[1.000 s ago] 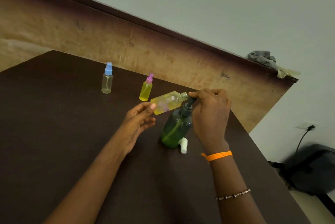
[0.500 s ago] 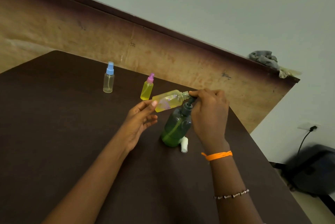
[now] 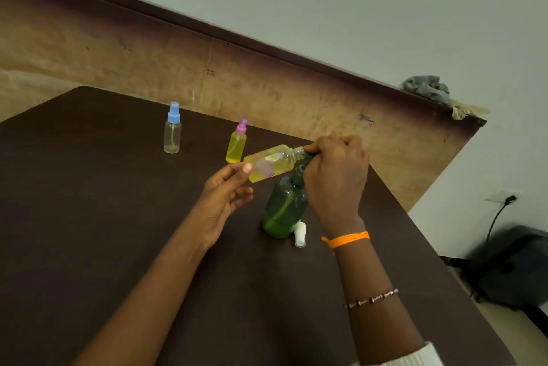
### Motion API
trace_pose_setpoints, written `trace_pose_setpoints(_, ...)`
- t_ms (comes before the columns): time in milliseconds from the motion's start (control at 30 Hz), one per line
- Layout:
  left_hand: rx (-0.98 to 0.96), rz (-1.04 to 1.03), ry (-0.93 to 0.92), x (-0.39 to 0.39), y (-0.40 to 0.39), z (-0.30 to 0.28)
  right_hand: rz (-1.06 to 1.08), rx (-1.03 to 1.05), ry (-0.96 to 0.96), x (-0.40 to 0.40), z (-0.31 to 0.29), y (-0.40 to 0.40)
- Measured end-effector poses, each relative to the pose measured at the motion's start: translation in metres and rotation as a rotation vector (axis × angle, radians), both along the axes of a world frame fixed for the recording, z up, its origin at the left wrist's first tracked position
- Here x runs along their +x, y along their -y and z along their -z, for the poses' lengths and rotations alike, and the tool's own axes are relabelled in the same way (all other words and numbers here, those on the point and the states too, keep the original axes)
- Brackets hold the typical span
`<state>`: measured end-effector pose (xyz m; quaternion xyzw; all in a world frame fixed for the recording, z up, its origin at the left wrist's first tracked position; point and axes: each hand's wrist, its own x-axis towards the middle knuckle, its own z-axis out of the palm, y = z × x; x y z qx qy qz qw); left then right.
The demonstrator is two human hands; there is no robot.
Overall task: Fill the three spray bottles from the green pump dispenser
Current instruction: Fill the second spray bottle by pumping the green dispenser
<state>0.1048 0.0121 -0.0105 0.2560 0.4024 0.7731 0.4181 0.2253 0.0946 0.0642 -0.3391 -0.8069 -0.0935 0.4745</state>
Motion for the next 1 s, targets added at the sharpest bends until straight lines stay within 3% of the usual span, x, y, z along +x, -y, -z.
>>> trace_pose_setpoints(67,0.003,0.000,0.009,-0.001,-0.001,0.000,0.004,-0.069,0.059,-0.002,-0.009,-0.004)
trace_pose_setpoints(300,0.012,-0.007,0.013,-0.005,-0.002,0.003,0.023,0.029,-0.124,-0.009,0.048,0.003)
trace_pose_setpoints(533,0.013,0.008,0.005,-0.001,0.000,0.001,-0.036,0.059,0.005,-0.001,0.004,-0.002)
trace_pose_setpoints(633,0.015,0.009,0.011,-0.001,0.000,0.001,-0.075,-0.018,-0.077,-0.002,0.014,0.001)
trace_pose_setpoints(767,0.017,-0.006,0.033,-0.001,-0.001,0.002,-0.054,0.027,-0.113,-0.008,0.052,0.009)
trace_pose_setpoints(1000,0.008,0.014,0.015,0.002,0.002,0.001,-0.017,0.079,0.003,0.000,0.020,0.001)
